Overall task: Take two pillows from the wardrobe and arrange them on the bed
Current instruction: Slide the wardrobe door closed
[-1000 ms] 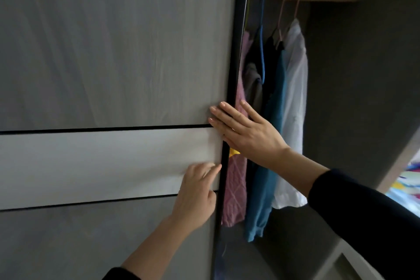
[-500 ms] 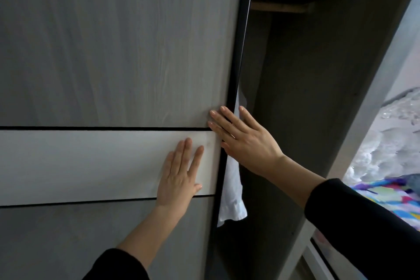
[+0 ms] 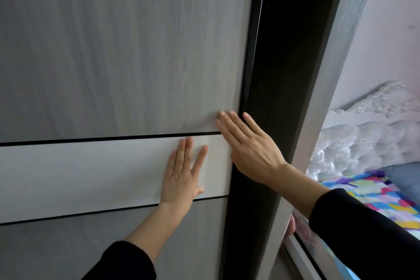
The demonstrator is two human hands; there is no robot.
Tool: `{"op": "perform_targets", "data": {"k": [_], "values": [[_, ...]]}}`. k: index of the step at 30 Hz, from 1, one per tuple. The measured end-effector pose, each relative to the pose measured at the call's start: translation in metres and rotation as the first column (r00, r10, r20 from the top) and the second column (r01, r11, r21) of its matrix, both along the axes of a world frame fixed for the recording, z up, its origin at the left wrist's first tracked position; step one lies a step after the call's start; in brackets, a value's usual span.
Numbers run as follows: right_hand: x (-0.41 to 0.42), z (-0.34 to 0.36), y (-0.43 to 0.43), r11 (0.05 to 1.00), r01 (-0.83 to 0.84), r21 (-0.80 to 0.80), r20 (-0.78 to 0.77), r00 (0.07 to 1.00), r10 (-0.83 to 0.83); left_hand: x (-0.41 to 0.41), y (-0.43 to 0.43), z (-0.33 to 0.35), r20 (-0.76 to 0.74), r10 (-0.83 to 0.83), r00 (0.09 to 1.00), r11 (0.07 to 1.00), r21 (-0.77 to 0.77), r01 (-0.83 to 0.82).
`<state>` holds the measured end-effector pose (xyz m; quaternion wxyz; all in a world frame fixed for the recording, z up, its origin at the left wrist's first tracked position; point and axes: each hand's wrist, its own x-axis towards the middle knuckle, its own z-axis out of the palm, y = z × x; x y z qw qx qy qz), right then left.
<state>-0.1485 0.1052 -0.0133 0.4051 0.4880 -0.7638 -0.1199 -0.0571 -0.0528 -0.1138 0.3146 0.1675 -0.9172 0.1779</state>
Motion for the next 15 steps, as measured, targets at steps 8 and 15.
{"op": "perform_targets", "data": {"k": [8,15], "values": [[-0.018,0.006,0.016,0.998,0.038,-0.056,0.01,0.999,-0.037,-0.029,0.032,0.002,0.001,-0.001,1.0,1.0,-0.003,0.001],[-0.027,0.01,0.034,0.994,0.043,-0.1,0.015,0.999,-0.042,-0.051,0.052,0.0,0.017,0.017,1.0,1.0,-0.017,-0.017]]}}
